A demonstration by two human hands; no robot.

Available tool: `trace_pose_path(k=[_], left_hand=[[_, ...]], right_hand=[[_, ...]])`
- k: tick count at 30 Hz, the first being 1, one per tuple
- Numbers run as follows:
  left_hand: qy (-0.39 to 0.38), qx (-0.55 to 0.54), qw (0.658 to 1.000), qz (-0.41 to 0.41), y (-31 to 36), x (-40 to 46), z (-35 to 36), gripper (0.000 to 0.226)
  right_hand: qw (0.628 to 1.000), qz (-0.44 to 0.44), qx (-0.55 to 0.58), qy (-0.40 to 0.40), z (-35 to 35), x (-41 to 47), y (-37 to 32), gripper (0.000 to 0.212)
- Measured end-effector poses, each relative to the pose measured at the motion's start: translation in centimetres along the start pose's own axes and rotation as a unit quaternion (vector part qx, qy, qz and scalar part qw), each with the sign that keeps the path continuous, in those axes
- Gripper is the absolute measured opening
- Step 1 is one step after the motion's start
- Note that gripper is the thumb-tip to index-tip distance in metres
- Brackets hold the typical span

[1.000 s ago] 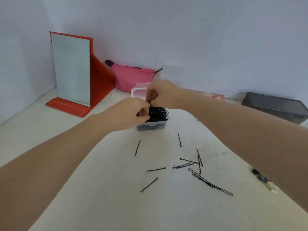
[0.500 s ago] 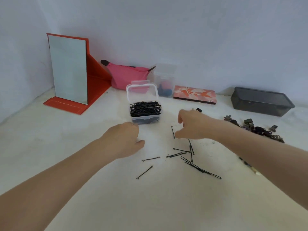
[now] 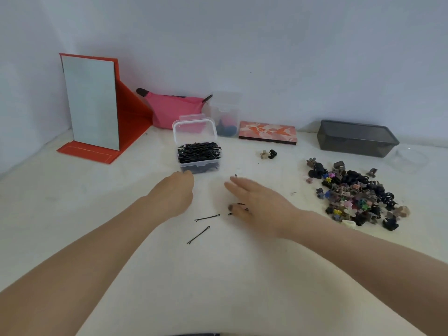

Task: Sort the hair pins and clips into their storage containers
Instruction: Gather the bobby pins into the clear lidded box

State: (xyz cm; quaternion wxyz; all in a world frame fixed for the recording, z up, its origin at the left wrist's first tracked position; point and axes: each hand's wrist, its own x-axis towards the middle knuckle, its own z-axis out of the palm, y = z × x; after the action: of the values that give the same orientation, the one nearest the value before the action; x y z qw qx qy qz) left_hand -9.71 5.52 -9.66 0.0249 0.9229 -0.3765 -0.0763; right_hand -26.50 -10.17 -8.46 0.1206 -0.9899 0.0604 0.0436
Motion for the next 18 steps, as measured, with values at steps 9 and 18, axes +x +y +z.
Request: trace_pose_path(k=[9, 18], left_hand=[[-0.011, -0.119, 0.975, 0.189, 1.7, -2.7, 0.3, 0.019], [-0.090, -0.018, 0.973, 0.212, 0.8, -6.0, -1.0, 0.038]], right_hand=[[0.998, -0.046, 0.016, 0.039, 1.9, -0.1, 1.8, 0.046], [0.995, 0.066, 0.074, 0.012, 0.7, -5.8, 3.8, 0.078]])
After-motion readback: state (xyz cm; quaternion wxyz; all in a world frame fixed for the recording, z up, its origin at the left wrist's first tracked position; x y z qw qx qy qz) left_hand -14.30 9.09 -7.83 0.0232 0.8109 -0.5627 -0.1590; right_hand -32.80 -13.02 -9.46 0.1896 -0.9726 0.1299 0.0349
